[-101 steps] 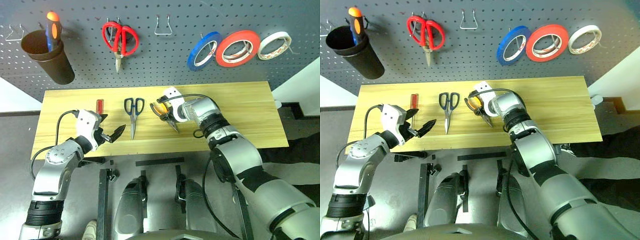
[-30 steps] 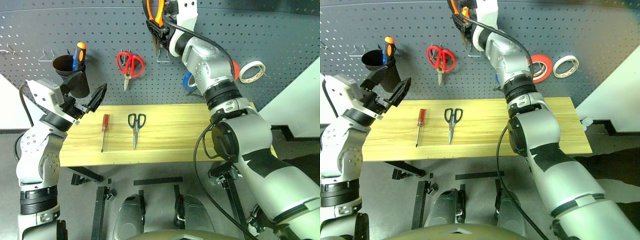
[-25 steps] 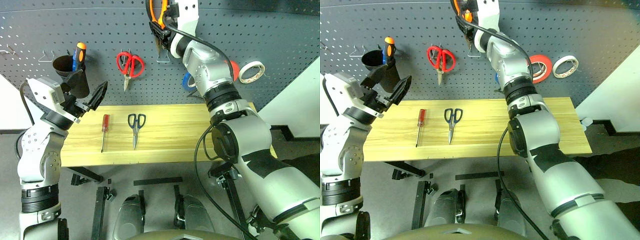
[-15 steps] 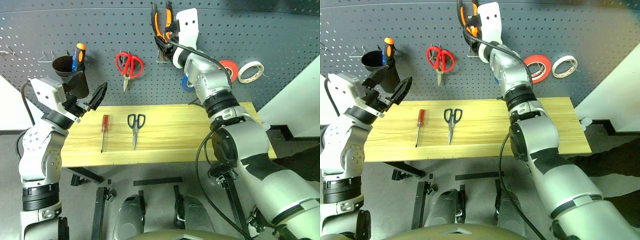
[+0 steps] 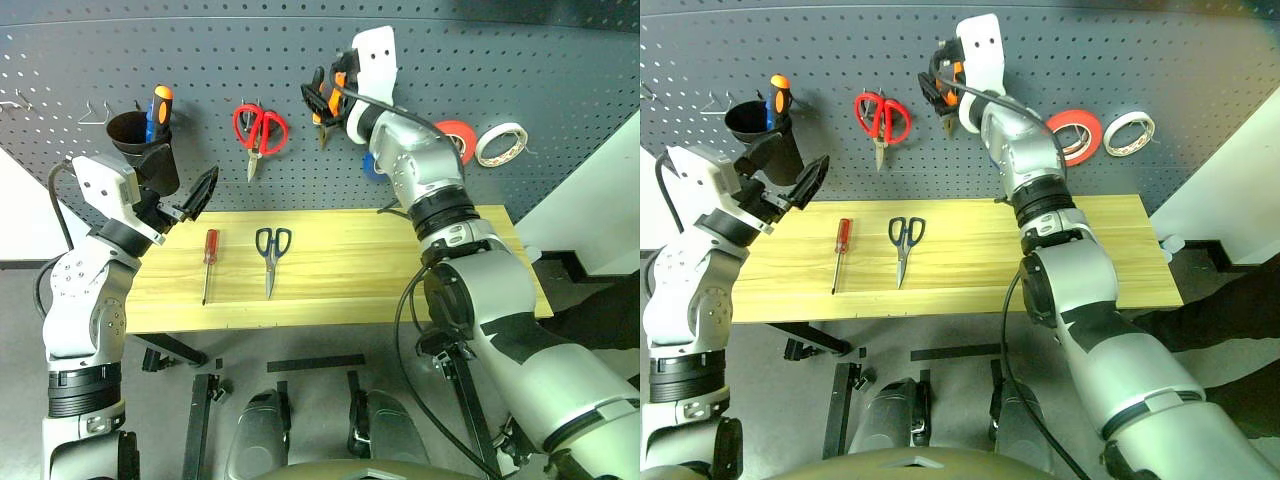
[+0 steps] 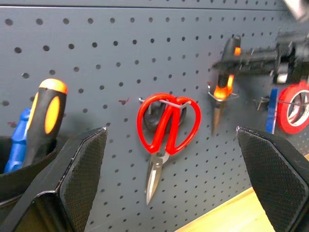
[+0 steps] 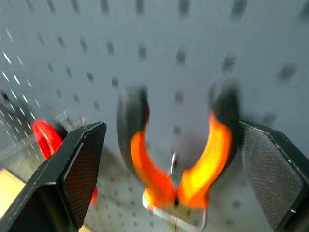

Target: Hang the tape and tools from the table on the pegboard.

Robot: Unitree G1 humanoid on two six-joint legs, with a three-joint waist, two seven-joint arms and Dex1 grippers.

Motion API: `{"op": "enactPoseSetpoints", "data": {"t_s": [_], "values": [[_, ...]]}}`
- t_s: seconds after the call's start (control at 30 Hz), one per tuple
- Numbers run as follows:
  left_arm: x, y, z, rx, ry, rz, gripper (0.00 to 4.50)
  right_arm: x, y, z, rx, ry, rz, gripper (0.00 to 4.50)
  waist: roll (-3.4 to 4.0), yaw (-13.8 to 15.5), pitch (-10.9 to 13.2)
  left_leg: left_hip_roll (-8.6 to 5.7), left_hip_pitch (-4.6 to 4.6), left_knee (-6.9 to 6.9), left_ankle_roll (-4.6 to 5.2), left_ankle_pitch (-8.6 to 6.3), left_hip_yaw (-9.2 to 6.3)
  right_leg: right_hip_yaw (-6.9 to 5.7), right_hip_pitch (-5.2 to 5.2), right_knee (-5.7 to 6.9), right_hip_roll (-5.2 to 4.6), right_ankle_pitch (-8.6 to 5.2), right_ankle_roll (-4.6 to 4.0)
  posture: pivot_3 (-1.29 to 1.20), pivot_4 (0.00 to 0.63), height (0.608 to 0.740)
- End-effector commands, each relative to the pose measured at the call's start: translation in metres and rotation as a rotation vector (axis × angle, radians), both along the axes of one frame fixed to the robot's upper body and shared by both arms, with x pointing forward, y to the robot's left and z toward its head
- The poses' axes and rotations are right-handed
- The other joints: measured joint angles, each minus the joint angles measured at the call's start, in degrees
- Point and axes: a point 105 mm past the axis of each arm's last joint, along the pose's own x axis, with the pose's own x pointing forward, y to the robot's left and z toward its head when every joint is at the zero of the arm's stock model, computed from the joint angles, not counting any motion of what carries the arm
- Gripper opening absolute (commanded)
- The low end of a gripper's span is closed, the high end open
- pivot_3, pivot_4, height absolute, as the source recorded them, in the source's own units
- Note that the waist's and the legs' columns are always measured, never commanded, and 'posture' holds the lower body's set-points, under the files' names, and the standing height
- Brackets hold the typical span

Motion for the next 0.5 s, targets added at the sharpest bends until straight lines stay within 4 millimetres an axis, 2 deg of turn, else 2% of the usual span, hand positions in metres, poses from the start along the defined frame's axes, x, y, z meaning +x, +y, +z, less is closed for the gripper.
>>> {"op": "enactPoseSetpoints", "data": {"t_s": [0.03,0.2,0.33,0.43,0.5], "values": [[-0.001,0.003,-0.001,0.005,0.020,0.043,4.50,-0.018,-0.016,0.039,0.036,-0.120,0.045,4.46,0.00,0.08,0.00,0.00,0.00,0.00,0.00,0.00,-0.01,0.00,0.00,-0.01,0.00,0.00,0.00,0.16,0.103,0.740],[0.005,0.006,-0.024,0.052,0.121,0.130,4.50,-0.043,-0.026,0.033,-0.018,-0.096,0.226,4.46,0.00,0.07,-0.01,-0.01,-0.01,-0.04,0.00,0.00,-0.06,-0.01,0.04,-0.05,0.01,0.00,0.00,0.15,0.106,0.740],[0.009,-0.003,-0.052,0.064,0.215,0.183,4.50,-0.056,-0.043,-0.008,-0.040,0.081,0.379,4.46,0.07,0.07,-0.07,-0.01,0.01,-0.05,0.01,-0.01,-0.05,-0.01,0.06,-0.07,0.01,0.00,0.00,0.14,0.112,0.740],[0.012,-0.012,-0.063,0.056,0.270,0.192,4.50,-0.064,-0.048,-0.030,-0.081,0.150,0.462,4.46,0.07,0.09,-0.07,-0.01,0.03,-0.04,0.02,0.00,-0.06,-0.01,0.07,-0.05,0.02,0.00,0.00,0.14,0.114,0.740],[0.015,-0.017,-0.079,0.059,0.345,0.214,4.50,-0.072,-0.050,-0.046,-0.141,0.188,0.526,4.46,0.09,-0.02,-0.08,-0.01,0.06,-0.04,0.02,0.00,-0.05,0.00,0.07,-0.04,0.02,0.00,0.00,0.13,0.118,0.740]]}}
